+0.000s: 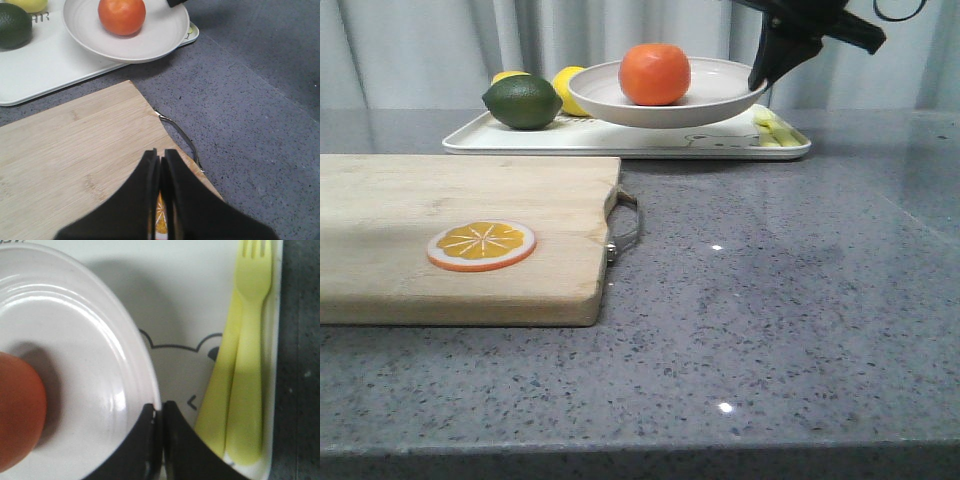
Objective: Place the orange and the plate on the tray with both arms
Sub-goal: 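Lift the plate with the right gripper and carry it onto the tray, then lower the plate onto the tray and open the right gripper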
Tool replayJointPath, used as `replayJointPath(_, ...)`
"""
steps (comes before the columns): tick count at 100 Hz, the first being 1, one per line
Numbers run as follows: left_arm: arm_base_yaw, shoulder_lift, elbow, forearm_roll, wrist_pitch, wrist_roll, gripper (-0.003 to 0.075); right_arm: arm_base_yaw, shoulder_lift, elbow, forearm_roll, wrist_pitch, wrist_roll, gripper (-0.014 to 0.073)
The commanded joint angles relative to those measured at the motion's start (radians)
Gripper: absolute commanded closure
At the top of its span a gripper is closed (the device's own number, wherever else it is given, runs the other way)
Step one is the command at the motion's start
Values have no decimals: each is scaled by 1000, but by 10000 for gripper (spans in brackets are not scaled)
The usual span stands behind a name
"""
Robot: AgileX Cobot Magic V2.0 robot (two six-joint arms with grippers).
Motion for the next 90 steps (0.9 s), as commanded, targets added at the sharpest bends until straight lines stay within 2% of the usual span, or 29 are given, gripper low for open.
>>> replayJointPath(1, 1, -14, -27, -14, -66, -7, 739, -3, -12, -115, 42, -25, -1, 661)
replayJointPath(24, 1, -14, -27, -15, -66, -7, 739, -3, 95, -224, 71, -45, 0, 661)
replayJointPath(67, 1, -14, -27, -15, -66, -7, 739, -4, 145, -228, 73, -89, 0, 655)
replayJointPath(75, 1, -14, -27, -17, -66, -7, 739, -4, 145, -228, 73, -92, 0, 594)
replayJointPath(90, 1, -14, -27, -17, -66, -7, 739, -5, 144, -228, 73, -88, 0, 369)
